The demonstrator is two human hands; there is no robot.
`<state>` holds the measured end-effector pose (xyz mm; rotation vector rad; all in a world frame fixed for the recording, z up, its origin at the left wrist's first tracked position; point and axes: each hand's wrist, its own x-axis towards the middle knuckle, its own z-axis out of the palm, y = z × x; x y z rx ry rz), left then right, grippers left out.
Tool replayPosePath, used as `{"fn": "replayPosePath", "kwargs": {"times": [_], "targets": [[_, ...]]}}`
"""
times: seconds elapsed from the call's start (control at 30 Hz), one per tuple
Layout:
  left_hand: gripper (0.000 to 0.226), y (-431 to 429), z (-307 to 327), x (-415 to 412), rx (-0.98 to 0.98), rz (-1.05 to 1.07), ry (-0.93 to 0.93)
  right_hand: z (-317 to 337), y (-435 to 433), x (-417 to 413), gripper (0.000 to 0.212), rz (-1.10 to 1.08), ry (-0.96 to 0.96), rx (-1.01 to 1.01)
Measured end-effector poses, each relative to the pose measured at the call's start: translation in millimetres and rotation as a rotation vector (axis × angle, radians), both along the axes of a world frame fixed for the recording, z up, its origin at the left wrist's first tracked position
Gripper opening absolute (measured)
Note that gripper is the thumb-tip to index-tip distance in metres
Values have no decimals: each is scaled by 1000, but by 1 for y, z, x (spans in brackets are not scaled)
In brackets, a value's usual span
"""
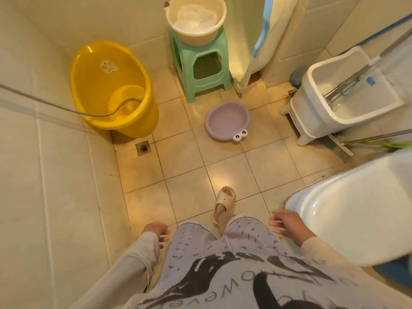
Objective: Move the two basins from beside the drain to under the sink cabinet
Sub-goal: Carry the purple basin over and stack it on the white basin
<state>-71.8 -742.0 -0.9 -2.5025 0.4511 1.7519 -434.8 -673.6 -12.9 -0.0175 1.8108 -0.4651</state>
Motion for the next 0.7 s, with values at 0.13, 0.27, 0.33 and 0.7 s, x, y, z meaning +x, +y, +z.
{"fn": "replayPosePath", "kwargs": {"times": [0.13, 0.27, 0.33, 0.7], "targets": [[11, -38, -1, -3, 11, 29, -19, 10, -75, -15, 13, 7, 7, -77], [14, -87, 1, -2, -22, 26, -44, 20, -127, -20, 16, 55, 26, -109], [14, -114, -2, -3, -9, -14, -63, 22, -148, -20, 19, 94, 45, -104], [32, -333, -13, -55, -59, -362, 35, 5, -210, -1, 14, -54, 69, 24]]}}
